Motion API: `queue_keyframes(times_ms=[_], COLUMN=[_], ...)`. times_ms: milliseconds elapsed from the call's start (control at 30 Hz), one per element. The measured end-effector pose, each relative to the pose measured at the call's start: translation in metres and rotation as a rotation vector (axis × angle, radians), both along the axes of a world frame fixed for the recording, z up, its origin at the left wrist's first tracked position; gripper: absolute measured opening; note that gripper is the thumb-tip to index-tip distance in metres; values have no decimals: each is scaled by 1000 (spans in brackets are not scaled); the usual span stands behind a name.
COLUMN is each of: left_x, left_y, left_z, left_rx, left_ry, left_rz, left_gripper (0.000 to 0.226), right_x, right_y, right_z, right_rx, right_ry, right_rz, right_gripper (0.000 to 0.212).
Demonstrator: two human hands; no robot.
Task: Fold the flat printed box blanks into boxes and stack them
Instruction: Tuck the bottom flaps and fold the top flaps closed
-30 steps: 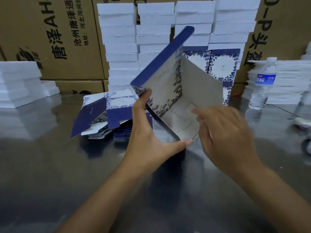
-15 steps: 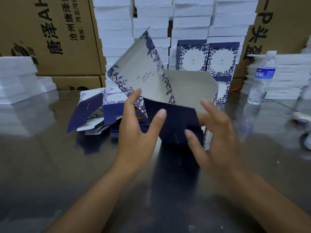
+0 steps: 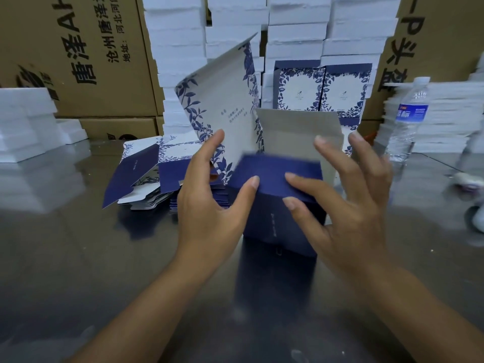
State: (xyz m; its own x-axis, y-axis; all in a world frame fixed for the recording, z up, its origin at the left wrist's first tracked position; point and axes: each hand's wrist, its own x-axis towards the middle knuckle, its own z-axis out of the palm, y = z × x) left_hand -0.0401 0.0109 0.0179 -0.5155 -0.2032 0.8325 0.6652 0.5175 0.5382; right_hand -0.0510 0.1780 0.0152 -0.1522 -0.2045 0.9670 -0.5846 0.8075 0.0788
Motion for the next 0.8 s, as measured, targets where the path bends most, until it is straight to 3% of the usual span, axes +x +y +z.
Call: queue_keyframes(times_ms=[100,233,567,800], left_x=[1,4,-1,-3], left_y=[1,4,5,4], left_z=[0,-1,-6,-7], left_rx=[-44,-156,-117,-97], left_ry=[2,-117,-316,-224], left_rz=[-34,-135,-216,-194], left_gripper=[50,13,14,12], right_x=[0,0,-3,-1], right_y=[-2,-4,-3,1], right_z=[-4,-5,-6,-4], right_rx=[6,11,40,10], right_ry=[-13,5,28,57], right_rz=[29,30,5,29], right_gripper=[28,30,38,37])
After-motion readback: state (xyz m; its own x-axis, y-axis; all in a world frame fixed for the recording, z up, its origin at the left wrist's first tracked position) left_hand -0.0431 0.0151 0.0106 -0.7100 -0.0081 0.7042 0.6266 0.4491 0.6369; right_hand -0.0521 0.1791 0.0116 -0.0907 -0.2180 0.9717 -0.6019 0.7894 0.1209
